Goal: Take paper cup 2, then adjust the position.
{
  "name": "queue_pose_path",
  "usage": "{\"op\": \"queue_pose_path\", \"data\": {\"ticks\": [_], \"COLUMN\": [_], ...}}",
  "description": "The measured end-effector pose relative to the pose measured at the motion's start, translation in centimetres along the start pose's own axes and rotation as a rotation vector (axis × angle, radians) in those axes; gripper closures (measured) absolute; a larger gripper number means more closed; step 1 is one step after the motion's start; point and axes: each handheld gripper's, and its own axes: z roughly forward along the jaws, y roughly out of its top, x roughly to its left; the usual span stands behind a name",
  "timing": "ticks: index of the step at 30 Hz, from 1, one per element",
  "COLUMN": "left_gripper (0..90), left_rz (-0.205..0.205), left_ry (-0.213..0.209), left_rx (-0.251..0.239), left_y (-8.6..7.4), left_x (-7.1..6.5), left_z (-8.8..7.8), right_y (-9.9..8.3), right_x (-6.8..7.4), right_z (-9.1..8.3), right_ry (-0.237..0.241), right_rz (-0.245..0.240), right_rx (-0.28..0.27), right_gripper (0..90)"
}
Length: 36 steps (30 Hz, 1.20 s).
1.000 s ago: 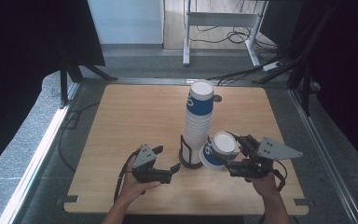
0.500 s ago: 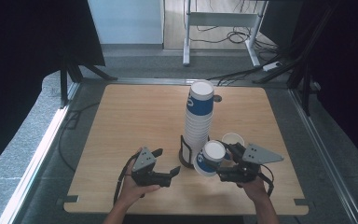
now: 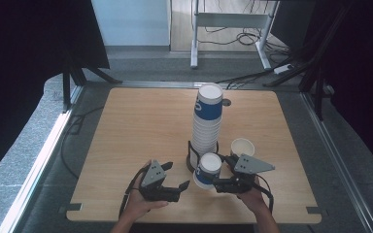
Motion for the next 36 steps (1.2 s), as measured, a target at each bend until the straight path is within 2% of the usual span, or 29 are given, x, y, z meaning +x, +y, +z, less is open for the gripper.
{"op": "queue_pose_path", "data": {"ticks": [7,10,13,22,29,36], "left_gripper": [14.7,11.0,10.9,9.8,9.9,9.9], "left_rz": [-0.028,-0.021,-0.015,0.003,0.04,0.05], "left_ry": [-0.046,-0.063,-0.065,-0.072,-0.059,-0.047], "left_rx": [0.01,0.02,0.023,0.035,0.063,0.076], "left_y": [-0.1,-0.1,-0.1,-0.1,-0.3,-0.6], "left_x": [0.0,-0.3,-0.5,-1.4,-2.2,-2.5], "left_z": [0.1,0.3,0.4,0.8,1.7,2.2], "right_y": [-0.7,-0.9,-0.9,-0.9,-0.9,-0.9], "right_x": [0.2,0.3,0.5,1.4,2.3,3.1], "right_z": [1.0,1.3,1.5,2.2,2.8,3.4], "right_ry": [-0.003,0.002,0.013,0.028,0.046,0.085], "right_rz": [0.009,0.014,0.027,0.012,0.005,0.001], "right_rx": [0.01,0.016,0.004,0.004,-0.001,0.0], "right_gripper": [28.2,28.2,28.2,28.2,28.2,28.2]}}
